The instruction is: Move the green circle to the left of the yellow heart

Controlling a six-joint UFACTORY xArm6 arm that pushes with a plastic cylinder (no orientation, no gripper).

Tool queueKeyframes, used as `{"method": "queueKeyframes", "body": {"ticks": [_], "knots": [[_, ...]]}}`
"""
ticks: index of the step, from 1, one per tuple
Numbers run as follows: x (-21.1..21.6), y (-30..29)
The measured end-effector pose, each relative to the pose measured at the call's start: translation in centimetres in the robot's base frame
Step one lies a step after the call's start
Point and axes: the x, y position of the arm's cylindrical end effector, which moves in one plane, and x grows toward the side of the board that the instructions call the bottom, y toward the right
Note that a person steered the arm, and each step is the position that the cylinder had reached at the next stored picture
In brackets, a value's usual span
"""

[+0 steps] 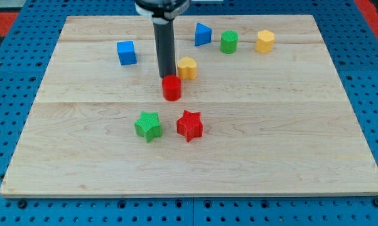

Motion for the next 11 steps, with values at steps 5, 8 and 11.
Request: {"method": "queueKeyframes", "body": {"ticks": [5,8,11], "knots": [[-2.7,11.7],[-13.1,15.0],[-13.5,8.2]]}}
